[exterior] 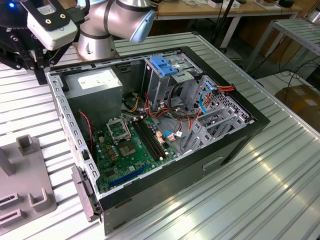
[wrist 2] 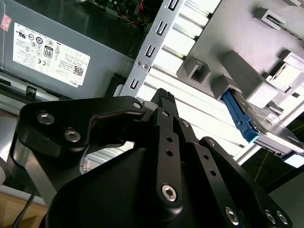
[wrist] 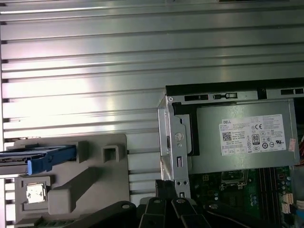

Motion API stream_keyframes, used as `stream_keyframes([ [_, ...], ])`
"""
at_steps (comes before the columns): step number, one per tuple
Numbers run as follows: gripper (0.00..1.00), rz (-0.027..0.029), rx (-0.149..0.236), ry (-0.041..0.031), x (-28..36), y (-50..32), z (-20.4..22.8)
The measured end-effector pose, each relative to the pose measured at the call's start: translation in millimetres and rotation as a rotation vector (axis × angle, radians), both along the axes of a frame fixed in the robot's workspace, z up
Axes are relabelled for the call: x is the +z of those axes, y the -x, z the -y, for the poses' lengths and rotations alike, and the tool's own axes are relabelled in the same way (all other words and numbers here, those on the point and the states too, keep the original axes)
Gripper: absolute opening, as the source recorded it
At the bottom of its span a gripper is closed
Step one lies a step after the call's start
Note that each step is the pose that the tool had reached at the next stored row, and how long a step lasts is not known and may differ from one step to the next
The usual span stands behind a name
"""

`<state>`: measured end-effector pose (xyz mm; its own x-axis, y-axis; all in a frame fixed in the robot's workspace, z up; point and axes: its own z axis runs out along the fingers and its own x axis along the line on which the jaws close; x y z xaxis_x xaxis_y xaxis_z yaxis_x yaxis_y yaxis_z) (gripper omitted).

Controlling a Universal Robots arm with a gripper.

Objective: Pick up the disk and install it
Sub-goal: 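Reach for the disk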

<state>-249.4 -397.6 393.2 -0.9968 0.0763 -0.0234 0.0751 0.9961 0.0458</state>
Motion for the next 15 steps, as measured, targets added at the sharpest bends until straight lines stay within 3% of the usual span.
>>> stream_keyframes([
  [7,0.1,-0.0002,0.0,0.0,0.0,17.3,-0.6],
  [13,0.1,-0.0002,0.0,0.0,-0.1,43.0,-1.5],
  [15,0.1,-0.0003,0.0,0.0,-0.1,47.7,-1.6],
])
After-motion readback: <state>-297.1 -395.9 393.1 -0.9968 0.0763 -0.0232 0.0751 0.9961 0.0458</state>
